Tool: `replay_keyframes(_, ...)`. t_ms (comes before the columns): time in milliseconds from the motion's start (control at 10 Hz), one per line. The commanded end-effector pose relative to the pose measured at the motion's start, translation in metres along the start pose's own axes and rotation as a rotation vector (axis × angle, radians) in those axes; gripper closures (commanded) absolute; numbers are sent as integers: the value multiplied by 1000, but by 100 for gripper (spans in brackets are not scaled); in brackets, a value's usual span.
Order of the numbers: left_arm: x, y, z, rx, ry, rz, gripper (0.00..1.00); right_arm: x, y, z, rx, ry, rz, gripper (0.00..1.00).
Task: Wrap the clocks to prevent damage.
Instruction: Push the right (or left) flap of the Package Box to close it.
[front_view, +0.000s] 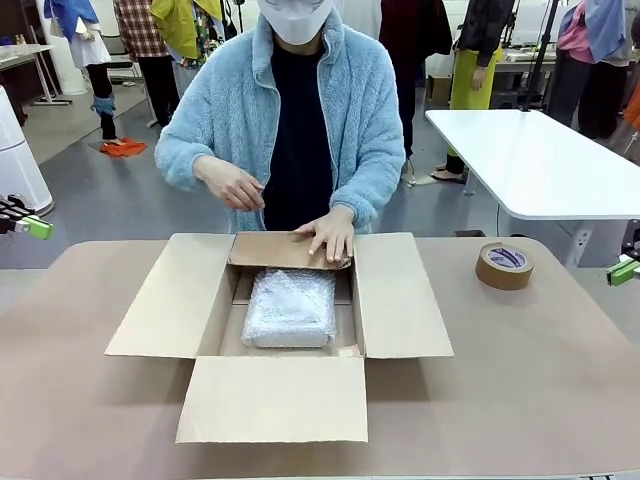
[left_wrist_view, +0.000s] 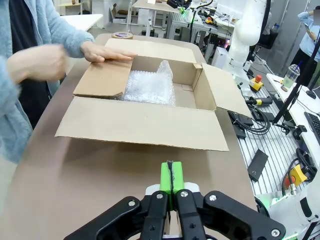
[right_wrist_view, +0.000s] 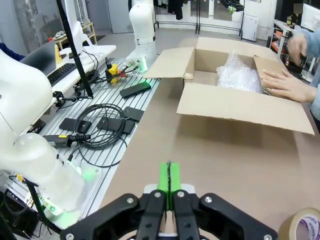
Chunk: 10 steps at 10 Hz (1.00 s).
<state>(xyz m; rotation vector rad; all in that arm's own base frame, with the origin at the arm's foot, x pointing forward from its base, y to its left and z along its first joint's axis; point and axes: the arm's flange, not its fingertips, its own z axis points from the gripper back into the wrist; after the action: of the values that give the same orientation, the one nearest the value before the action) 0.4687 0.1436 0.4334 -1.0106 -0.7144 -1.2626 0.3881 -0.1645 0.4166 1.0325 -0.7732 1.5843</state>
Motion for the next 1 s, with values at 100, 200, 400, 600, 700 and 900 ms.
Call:
replay_keyframes(100,0,-1,0,4,-8,0,100,0,3,-3,-2,-12,4,99)
replay_keyframes(200,0,-1,0,4,-8,0,100,0,3,-3,-2,-12,4,99)
replay_keyframes(400,0,-1,0,4,-8,0,100,0,3,-3,-2,-12,4,99)
replay_keyframes(600,0,-1,0,4,-8,0,100,0,3,-3,-2,-12,4,99)
replay_keyframes(700,0,-1,0,4,-8,0,100,0,3,-3,-2,-12,4,99)
replay_keyframes(900,0,-1,0,4,-8,0,100,0,3,-3,-2,-12,4,99)
